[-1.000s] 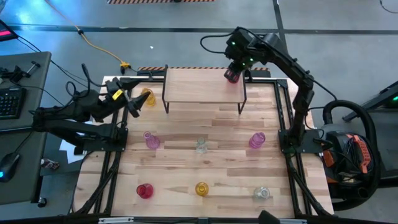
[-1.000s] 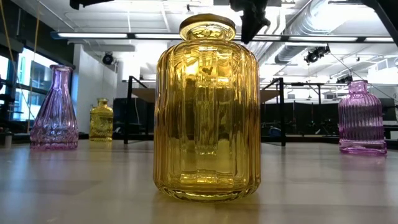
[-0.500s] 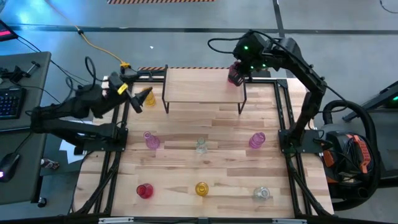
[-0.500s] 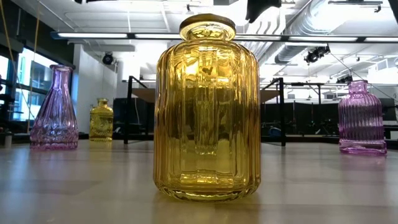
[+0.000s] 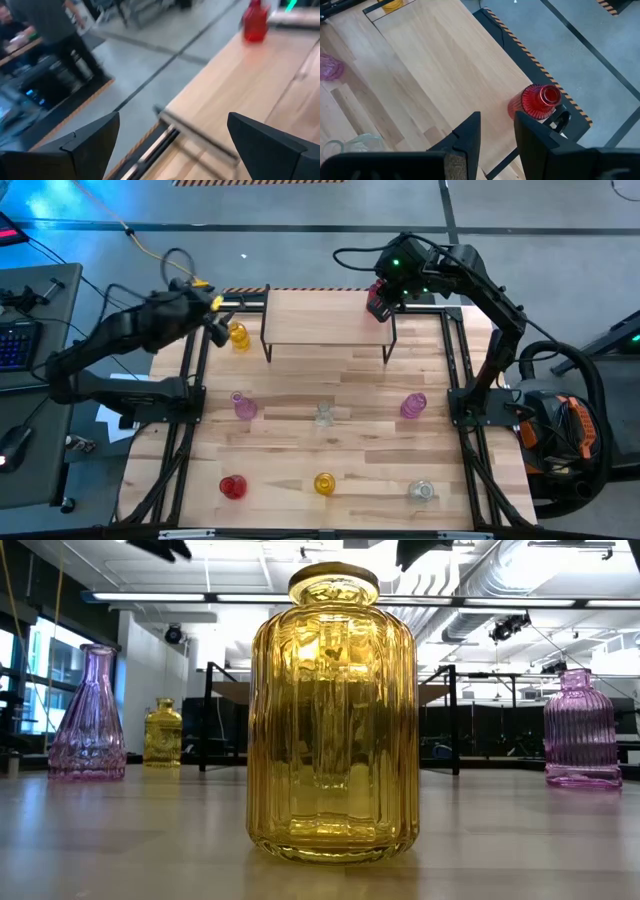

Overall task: Sort vases onto shelf
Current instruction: Put the top yellow vase on the shelf

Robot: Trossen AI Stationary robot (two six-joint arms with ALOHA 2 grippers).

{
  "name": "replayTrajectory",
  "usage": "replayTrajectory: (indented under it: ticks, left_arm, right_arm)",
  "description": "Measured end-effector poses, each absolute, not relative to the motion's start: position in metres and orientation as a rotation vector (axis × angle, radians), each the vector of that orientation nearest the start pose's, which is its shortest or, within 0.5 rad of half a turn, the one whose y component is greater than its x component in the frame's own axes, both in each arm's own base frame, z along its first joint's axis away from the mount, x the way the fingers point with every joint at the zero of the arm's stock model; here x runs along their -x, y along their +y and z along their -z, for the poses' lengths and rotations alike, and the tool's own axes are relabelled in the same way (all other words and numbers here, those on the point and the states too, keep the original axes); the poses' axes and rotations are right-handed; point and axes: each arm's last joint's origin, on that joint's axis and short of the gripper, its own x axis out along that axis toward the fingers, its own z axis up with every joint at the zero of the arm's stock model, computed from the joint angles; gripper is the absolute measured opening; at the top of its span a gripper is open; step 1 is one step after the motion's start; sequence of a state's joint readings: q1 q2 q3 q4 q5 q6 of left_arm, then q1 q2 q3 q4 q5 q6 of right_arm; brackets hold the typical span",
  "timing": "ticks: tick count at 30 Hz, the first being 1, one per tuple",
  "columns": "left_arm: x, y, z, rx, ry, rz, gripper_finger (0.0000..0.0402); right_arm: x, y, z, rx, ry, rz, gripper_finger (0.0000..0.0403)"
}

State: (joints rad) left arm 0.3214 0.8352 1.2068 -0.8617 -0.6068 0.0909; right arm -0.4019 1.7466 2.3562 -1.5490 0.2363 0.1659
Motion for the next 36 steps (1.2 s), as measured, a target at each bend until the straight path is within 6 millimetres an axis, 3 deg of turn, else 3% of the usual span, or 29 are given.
replayTrajectory:
  ticks: [6, 15, 20, 26, 36]
  left_arm:
    - [-0.134, 0.082, -0.384, -0.124, 0.721, -0.957, 0.0362]
    - [-0.153, 0.122, -0.359, 0.136, 0.816, -0.845, 0.0362]
    - [-0.154, 0.139, -0.348, 0.179, 0.926, -0.856, 0.0362]
    - [-0.147, 0.150, -0.349, 0.312, 1.042, -0.837, 0.0362]
    - [-0.138, 0.145, -0.367, 0.396, 0.910, -1.078, 0.0362]
  right_arm:
    - [-0.264, -0.120, -0.475, -0.243, 0.895, 0.677, 0.0099]
    - [-0.263, -0.120, -0.475, -0.178, 0.918, 0.644, 0.0099]
    - [-0.263, -0.120, -0.475, -0.142, 0.931, 0.624, 0.0099]
    - [-0.263, -0.120, -0.476, -0.119, 0.938, 0.612, 0.0099]
    - [-0.264, -0.120, -0.476, -0.096, 0.945, 0.600, 0.0099]
